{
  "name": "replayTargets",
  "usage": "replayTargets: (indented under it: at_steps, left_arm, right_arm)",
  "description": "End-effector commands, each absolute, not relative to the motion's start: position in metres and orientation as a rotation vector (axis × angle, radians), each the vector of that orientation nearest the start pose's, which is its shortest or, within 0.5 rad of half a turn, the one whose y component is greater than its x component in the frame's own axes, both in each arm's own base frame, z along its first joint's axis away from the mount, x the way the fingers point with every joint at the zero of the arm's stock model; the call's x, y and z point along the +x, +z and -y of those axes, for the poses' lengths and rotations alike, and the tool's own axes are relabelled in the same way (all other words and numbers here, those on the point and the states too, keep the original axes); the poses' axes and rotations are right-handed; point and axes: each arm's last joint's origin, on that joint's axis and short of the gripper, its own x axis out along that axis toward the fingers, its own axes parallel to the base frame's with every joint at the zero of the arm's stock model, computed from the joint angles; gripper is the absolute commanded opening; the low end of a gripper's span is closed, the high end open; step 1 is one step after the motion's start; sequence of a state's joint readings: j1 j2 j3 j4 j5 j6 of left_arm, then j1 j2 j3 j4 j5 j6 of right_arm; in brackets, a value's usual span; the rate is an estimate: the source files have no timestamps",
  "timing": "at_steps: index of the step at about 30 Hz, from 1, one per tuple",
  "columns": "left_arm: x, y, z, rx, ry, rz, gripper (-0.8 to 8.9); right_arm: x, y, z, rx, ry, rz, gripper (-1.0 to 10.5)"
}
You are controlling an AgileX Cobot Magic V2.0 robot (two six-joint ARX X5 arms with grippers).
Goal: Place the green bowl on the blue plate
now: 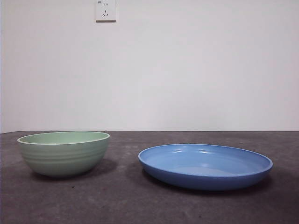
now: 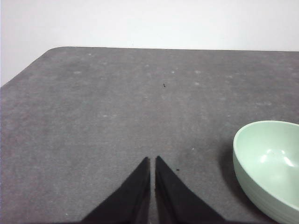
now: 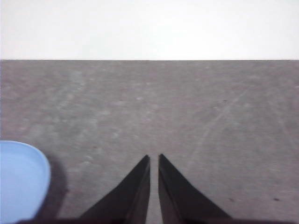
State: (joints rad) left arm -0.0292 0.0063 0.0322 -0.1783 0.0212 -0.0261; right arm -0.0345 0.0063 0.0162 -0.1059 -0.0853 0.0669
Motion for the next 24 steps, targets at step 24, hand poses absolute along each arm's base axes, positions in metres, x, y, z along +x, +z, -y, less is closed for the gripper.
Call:
replayTargets:
  at_steps: [24]
  left_arm:
    - [0.074, 0.343, 0.014, -0.391, -0.393, -0.273, 0.18]
  right_arm:
    - [0.065, 0.323, -0.01, 0.522, 0.382, -0.214, 0.1]
